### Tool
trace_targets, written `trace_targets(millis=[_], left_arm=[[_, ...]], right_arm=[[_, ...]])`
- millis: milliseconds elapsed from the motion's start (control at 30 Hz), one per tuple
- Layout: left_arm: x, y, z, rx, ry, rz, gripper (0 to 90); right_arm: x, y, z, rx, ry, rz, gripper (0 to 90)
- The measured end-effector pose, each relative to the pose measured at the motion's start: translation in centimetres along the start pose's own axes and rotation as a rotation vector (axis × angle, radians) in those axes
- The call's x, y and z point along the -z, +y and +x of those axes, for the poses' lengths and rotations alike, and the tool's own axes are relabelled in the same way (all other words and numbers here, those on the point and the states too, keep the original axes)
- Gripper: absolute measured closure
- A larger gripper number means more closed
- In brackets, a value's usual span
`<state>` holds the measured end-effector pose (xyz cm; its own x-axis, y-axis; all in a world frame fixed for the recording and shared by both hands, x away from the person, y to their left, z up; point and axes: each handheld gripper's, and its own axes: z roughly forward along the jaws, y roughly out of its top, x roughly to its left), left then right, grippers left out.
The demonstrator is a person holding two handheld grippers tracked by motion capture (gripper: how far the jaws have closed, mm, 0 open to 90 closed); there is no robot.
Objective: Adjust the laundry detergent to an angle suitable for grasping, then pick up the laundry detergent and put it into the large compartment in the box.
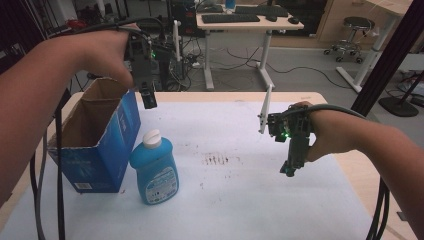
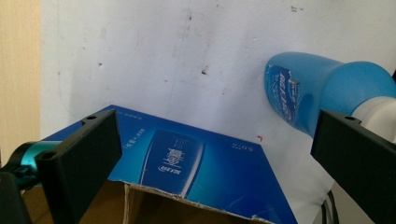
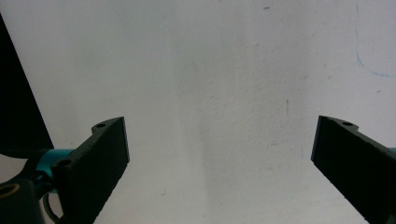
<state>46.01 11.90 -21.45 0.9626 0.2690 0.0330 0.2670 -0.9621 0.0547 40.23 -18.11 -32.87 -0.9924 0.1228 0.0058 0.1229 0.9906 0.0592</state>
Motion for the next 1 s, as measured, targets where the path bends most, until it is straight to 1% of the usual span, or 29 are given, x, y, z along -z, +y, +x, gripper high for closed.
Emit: trace_targets(millis=[67,167,267,400,433,533,600,633,767,933,1000], left_arm=[[0.03,0.06,-0.07,0.004,0.001,-0.001,1.7],[0.02,0.09,-0.15,-0.002,0.004,0.007,1.7],[0.13,0.08,-0.36,-0.003,0.019,0.006,1.7],[0.3,0.08,-0.44,0.01,0.013,-0.006,1.8],[0.29,0.09,-0.44,0.018,0.01,-0.004,1.7],[0.25,0.09,-0.42,0.022,0.011,0.004,1.7],[0.17,0.1,-0.31,0.02,0.011,0.004,1.7],[0.03,0.19,-0.14,0.021,0.016,0.013,1.8],[-0.05,0.3,-0.07,0.017,0.008,0.011,1.7],[0.04,0.2,0.06,0.02,0.012,0.008,1.7],[0.03,0.2,0.05,0.019,0.011,0.007,1.8]], right_arm=[[0.03,0.0,-0.02,0.009,-0.002,-0.006,3.2],[-0.02,-0.06,-0.09,0.004,0.003,-0.005,3.2],[0.01,-0.2,-0.23,0.005,0.0,-0.009,3.2],[0.12,-0.45,-0.2,0.007,-0.008,-0.01,3.2],[0.15,-0.47,-0.13,0.006,-0.007,-0.009,3.2],[0.19,-0.37,-0.17,0.017,-0.008,-0.018,3.2],[0.2,-0.29,-0.23,0.014,-0.011,-0.018,3.2],[0.11,-0.06,-0.3,0.01,-0.015,-0.019,3.2],[-0.15,0.31,-0.4,0.019,-0.012,-0.009,3.2],[-0.02,0.31,-0.49,0.02,-0.022,-0.02,3.2],[0.04,0.29,-0.39,0.011,-0.018,-0.016,3.2]])
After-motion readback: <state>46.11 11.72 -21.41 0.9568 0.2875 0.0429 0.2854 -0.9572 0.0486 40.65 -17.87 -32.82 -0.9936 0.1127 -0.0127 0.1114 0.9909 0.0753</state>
